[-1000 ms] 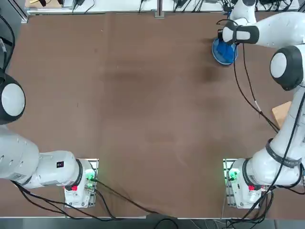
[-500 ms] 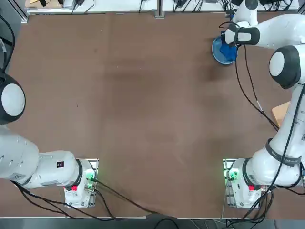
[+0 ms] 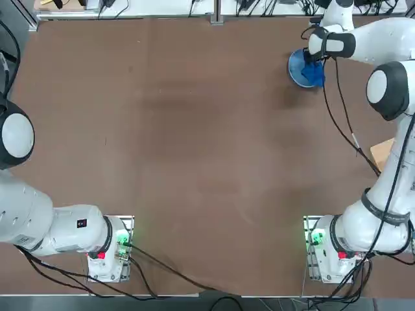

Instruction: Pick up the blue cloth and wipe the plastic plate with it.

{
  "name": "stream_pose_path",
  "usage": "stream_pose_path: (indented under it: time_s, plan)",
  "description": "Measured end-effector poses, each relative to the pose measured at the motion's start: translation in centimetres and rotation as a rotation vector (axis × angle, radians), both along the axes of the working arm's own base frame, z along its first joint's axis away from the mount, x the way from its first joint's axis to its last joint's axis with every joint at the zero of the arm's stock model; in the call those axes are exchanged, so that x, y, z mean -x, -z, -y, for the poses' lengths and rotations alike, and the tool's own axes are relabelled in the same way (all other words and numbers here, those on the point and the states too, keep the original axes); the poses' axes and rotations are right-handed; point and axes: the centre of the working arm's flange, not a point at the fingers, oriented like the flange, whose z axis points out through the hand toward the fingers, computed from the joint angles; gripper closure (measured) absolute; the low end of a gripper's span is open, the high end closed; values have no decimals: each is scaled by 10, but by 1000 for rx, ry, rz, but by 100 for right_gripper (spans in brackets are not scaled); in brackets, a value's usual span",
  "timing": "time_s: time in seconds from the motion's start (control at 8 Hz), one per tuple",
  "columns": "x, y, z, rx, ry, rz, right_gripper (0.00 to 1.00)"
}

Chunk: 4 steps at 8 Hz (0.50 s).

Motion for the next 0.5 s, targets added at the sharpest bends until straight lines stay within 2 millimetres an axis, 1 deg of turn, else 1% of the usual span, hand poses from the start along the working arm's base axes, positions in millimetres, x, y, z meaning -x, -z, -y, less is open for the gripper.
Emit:
stream_pose_path:
  time_s: [0.25, 0.5]
  plan:
    - [8, 0, -17, -40, 25, -74, 85]
    - [9, 1, -36, -47, 34, -85, 85]
